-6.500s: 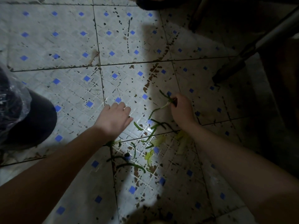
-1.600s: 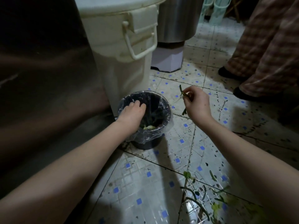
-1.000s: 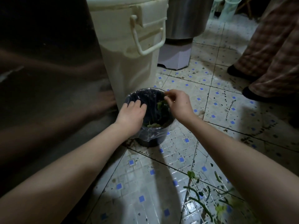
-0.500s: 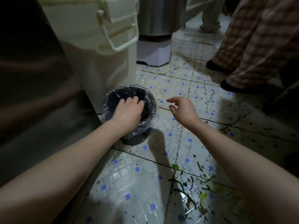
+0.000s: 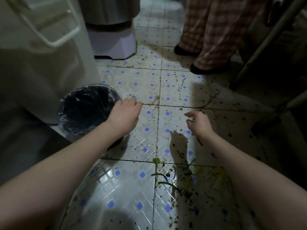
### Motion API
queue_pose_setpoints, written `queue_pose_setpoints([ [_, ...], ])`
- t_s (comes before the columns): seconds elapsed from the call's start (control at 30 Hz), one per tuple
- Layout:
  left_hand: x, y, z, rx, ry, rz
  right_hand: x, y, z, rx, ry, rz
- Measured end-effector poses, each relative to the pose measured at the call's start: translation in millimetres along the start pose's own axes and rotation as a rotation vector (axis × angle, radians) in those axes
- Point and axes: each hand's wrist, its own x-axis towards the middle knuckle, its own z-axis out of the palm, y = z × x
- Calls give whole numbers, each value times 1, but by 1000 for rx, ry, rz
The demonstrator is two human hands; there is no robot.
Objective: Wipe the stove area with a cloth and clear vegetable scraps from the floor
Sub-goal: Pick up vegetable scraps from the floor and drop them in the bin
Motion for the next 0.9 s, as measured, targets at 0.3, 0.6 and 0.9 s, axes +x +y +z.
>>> queue_pose_setpoints([
  [0.3, 18, 33, 26, -39, -138, 74, -6, 48, 5, -3, -25, 86],
  [0.6, 40, 60, 56, -27, -172, 155, -10, 87, 30, -33, -31, 180],
  [0.9, 53, 82, 92, -55, -210, 206, -2, 106, 45, -91, -57, 133],
])
